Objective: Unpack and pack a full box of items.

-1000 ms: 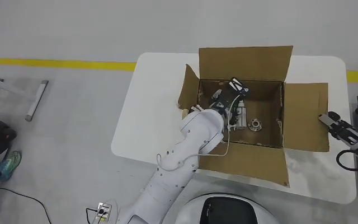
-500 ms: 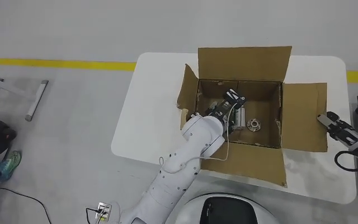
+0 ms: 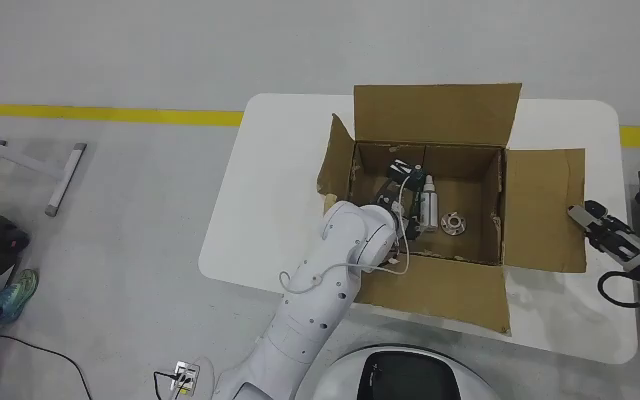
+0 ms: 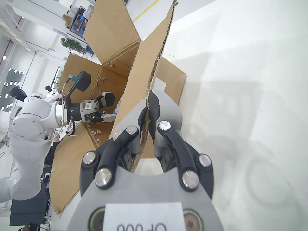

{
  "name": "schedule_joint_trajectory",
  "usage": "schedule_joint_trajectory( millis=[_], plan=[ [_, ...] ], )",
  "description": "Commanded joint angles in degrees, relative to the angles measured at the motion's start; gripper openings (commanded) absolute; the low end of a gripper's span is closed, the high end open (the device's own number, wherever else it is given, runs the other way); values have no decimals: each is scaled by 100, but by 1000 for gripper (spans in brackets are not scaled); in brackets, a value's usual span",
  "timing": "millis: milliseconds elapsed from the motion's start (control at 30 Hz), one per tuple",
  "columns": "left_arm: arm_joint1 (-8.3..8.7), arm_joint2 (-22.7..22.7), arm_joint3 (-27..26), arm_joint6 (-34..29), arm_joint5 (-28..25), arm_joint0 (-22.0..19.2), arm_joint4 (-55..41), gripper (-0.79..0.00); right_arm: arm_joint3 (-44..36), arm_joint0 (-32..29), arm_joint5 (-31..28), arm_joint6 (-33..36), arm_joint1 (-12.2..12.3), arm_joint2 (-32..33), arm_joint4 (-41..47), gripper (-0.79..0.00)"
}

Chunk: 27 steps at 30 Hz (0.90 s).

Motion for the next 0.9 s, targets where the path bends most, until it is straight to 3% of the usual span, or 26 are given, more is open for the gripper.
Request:
schedule_joint_trajectory(
  millis=[0,200,367,433,467,533,867],
  plan=[
    [-13,-52,198,-99,57,-86,-155,0,1,-8,1,-8,0,7,1,-785],
    [-64,-44,696,-9,229,-304,-282,0,-6,-17,-5,-24,5,11,-50,-785],
    [-112,78,1033,68,217,-437,-318,-179,2,1,-3,-31,10,-9,-92,-785],
    [-129,109,1102,94,220,-469,-348,-428,5,18,-3,-27,13,-6,-94,-785],
    [-135,119,1129,97,232,-487,-348,-468,7,26,1,-23,15,-6,-93,-785],
    [-145,134,1161,106,232,-506,-372,-785,4,43,11,-15,19,-6,-91,-785],
    [-138,142,1140,182,260,-451,-237,-785,13,81,0,-3,31,-25,-110,-785]
  ],
)
